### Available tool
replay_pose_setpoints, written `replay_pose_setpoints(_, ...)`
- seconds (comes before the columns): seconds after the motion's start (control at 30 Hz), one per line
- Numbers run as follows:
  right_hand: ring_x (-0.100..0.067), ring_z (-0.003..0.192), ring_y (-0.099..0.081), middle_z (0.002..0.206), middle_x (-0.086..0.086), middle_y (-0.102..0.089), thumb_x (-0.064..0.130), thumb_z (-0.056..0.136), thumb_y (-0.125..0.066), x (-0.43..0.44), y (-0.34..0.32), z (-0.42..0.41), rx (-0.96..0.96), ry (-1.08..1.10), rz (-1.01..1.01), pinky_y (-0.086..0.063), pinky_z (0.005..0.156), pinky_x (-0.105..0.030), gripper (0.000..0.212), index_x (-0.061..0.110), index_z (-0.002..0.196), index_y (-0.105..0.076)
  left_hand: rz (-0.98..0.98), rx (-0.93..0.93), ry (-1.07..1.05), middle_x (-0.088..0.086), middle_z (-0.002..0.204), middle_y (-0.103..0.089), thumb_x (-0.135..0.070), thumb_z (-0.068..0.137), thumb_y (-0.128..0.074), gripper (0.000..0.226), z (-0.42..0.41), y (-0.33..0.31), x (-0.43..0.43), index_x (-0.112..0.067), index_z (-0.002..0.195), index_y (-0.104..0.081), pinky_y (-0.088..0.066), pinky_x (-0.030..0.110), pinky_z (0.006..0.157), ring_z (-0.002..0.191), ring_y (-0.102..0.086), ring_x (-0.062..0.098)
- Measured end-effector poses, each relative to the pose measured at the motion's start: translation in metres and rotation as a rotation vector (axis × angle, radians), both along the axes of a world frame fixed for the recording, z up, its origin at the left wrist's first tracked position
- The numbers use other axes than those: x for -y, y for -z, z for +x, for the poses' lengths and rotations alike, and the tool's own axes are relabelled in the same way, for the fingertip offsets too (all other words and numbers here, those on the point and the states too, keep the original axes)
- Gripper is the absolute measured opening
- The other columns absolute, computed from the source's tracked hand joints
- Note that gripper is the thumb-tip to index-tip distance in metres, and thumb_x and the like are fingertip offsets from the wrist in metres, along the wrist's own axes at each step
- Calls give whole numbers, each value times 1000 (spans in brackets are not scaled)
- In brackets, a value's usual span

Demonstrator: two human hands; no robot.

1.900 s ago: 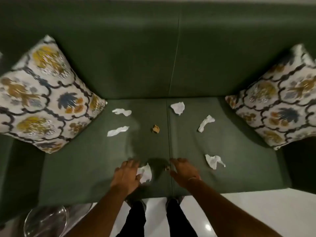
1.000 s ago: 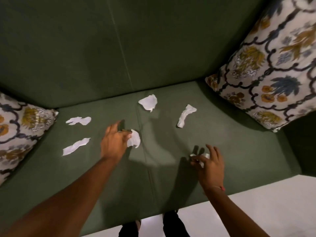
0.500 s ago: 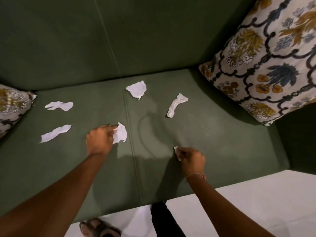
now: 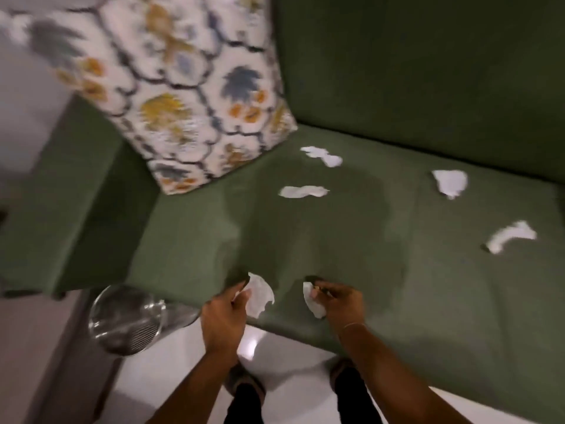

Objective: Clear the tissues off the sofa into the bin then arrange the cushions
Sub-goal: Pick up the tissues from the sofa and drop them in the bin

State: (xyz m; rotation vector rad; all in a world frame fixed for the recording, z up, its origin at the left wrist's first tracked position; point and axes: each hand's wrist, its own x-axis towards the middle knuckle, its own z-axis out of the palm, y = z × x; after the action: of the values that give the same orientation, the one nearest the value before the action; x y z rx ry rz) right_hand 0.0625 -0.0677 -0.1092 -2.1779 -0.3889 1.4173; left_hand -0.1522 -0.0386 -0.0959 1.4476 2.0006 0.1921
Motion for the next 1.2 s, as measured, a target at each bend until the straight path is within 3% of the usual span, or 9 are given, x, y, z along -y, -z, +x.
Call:
replay_pose_setpoints(0.13,-16,76,-69,79,-2,-78,15,74,-77,-26,3,-116,-17,-274,-25,-55,81,-33,24,37,64,-75,-93,-108,-288,17,101,-75,-30,89,-60,24,-124,12,21,-23,109,-71,-50,41,79,93,-67,41)
replay_pose_setpoints(0.27,-14,61,-64,58,3,-71,-1,72,-73,-36,13,-235,-170,-329,-19,-54,72,-29,26,21,60,-76,-239,-111,-591,20,102,-73,-35,87,-59,26,-231,35,25,-26,109,-70,-50,45,87,97,-65,43)
replay_pose_setpoints(0.5,-15,81,-67,82,-2,-76,9,76,-72,-49,57,-369,-128,-495,-52,-48,77,-19,16,19,86,-79,-345,151,-807,16,101,-73,-34,82,-65,34,-327,96,14,-15,109,-69,-59,51,80,85,-71,35)
replay_pose_setpoints(0.6,-22,89,-68,93,-4,-76,16,72,-80,-53,81,-393,-182,-497,-110,-53,87,-30,18,20,89,-77,-345,282,-887,21,102,-71,-33,79,-70,38,-346,116,14,-12,111,-66,-59,53,79,90,-70,37)
replay_pose_setpoints(0.7,-23,96,-68,105,-5,-71,19,73,-80,-50,94,-400,-293,-540,-173,-56,90,-41,26,24,96,-68,-305,243,-838,19,107,-71,-37,80,-67,35,-354,119,21,-16,108,-67,-58,55,80,92,-68,38)
replay_pose_setpoints(0.8,-18,90,-65,98,-1,-68,15,74,-79,-45,90,-393,-344,-532,-162,-55,86,-36,25,28,89,-64,-256,153,-730,16,106,-72,-32,83,-60,29,-354,104,31,-18,107,-70,-57,51,82,88,-68,38)
replay_pose_setpoints(0.9,-19,98,-64,110,-5,-69,11,76,-77,-43,77,-379,-355,-560,-142,-54,88,-34,34,25,105,-65,-226,37,-557,18,107,-72,-28,87,-57,25,-344,84,41,-20,106,-71,-54,43,86,95,-66,39)
replay_pose_setpoints(1.03,-14,85,-62,110,-7,-62,0,79,-72,-46,45,-345,-412,-468,-132,-51,56,-9,48,10,124,-57,-227,-54,-375,15,104,-72,-32,93,-49,25,-315,48,39,-25,103,-71,-45,34,73,93,-65,35)
replay_pose_setpoints(1.2,-17,98,-61,115,-5,-64,6,79,-74,-53,6,-259,-348,-442,-72,-51,82,-23,48,15,123,-59,-169,-80,-212,9,105,-73,-33,94,-49,26,-241,-7,12,-32,111,-68,-50,36,79,95,-66,32)
